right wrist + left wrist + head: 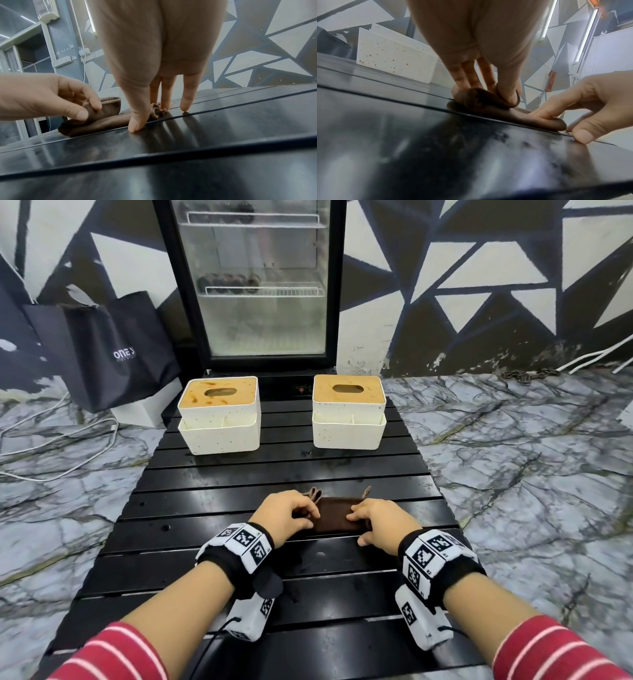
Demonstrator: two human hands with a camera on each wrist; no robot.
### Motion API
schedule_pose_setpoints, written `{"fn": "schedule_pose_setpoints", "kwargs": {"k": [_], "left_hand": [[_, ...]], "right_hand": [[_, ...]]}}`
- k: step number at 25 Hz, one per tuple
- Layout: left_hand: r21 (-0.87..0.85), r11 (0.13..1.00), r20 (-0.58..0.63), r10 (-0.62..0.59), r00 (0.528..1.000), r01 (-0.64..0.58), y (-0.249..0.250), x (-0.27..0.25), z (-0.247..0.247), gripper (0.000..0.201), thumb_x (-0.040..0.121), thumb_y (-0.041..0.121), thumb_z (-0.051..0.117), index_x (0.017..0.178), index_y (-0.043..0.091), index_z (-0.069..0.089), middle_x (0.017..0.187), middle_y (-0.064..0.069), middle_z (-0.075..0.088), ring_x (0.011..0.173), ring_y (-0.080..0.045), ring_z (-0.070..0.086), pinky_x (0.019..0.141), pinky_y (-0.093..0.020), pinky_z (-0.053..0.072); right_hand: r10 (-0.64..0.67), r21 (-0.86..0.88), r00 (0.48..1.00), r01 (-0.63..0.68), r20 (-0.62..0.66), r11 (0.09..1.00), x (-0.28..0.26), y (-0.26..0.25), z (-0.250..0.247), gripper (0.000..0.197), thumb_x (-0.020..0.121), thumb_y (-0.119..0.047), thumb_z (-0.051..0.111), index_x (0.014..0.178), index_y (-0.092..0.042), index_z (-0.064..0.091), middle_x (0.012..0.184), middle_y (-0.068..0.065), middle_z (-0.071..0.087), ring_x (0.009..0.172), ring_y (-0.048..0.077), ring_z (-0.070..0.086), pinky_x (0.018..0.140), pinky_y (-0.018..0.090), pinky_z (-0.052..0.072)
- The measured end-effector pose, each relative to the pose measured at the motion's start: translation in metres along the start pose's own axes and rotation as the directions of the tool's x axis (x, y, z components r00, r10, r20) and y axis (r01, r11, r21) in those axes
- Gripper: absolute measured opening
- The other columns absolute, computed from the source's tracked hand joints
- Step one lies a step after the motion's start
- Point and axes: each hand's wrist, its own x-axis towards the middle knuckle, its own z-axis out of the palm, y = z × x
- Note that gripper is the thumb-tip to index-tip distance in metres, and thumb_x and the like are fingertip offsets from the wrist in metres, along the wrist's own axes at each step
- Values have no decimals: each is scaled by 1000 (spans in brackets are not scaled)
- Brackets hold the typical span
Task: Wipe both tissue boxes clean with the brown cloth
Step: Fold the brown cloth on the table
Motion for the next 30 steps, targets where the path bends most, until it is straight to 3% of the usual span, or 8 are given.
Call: {"fn": "schedule_pose_setpoints", "kwargs": {"k": [4, 7, 11, 16, 19, 24, 28, 30], "left_hand": [[-15, 996, 14, -84, 996, 85, -3, 6, 7, 62, 76, 17, 75, 131, 26, 48, 106, 5, 58, 92, -12, 50, 87, -18, 37], [166, 985, 61, -62, 996, 52, -7, 7, 11, 44, 83, 26, 68, 126, 26, 57, 126, 4, 52, 116, -16, 43, 102, -27, 34], [222, 975, 123, -35, 992, 7, -7, 6, 15, 37, 90, 28, 59, 126, 28, 57, 132, 6, 46, 123, -17, 36, 107, -29, 29], [184, 983, 112, 2, 994, -23, -11, 3, 11, 33, 91, 26, 57, 124, 26, 58, 131, 5, 48, 124, -16, 38, 108, -28, 28], [181, 983, 43, 22, 999, -29, -18, 0, 2, 29, 90, 26, 58, 119, 25, 62, 125, 5, 53, 121, -16, 43, 106, -29, 32], [196, 979, -56, -42, 998, 52, -35, -11, -21, 22, 89, 27, 59, 110, 26, 67, 117, 5, 57, 114, -16, 48, 101, -33, 39], [218, 966, -62, -129, 990, 139, -51, -19, -30, 25, 89, 29, 59, 113, 27, 65, 118, 5, 55, 117, -14, 47, 101, -34, 39], [235, 958, -53, -155, 986, 164, -56, -23, -31, 30, 88, 30, 59, 117, 27, 63, 122, 4, 54, 119, -15, 47, 102, -32, 39]], "right_hand": [[3, 38, 1000, -3, -7, 999, 0, 3, 4, 54, 80, -19, 67, 130, -24, 49, 145, -7, 36, 134, 15, 30, 111, 29, 23], [-16, 46, 1000, 16, -5, 999, 3, 5, 6, 51, 83, -17, 64, 131, -22, 48, 146, -6, 35, 135, 15, 29, 111, 25, 20], [-41, 9, 999, 41, -1, 999, 1, 10, 6, 45, 87, -9, 56, 130, -19, 50, 145, 3, 39, 133, 19, 34, 107, 24, 23], [-54, 82, 990, 65, -130, 995, 2, 10, 9, 34, 86, -2, 48, 112, -16, 64, 122, 9, 57, 115, 25, 48, 96, 30, 38], [-45, 70, 985, 58, -167, 996, 6, 3, 0, 26, 86, -5, 52, 103, -16, 68, 119, 6, 58, 112, 24, 51, 97, 29, 38], [-62, 186, 919, 145, -390, 972, 15, -26, -15, 24, 85, -6, 54, 94, -20, 70, 117, 3, 55, 111, 24, 50, 99, 31, 36], [-194, 145, 923, 253, -332, 957, 26, -61, -9, 24, 86, -5, 53, 94, -18, 71, 133, 2, 44, 124, 21, 37, 104, 28, 28], [-215, 128, 938, 257, -270, 958, 33, -70, 0, 23, 84, -8, 56, 96, -23, 70, 136, -1, 42, 128, 18, 35, 105, 32, 31]]}}
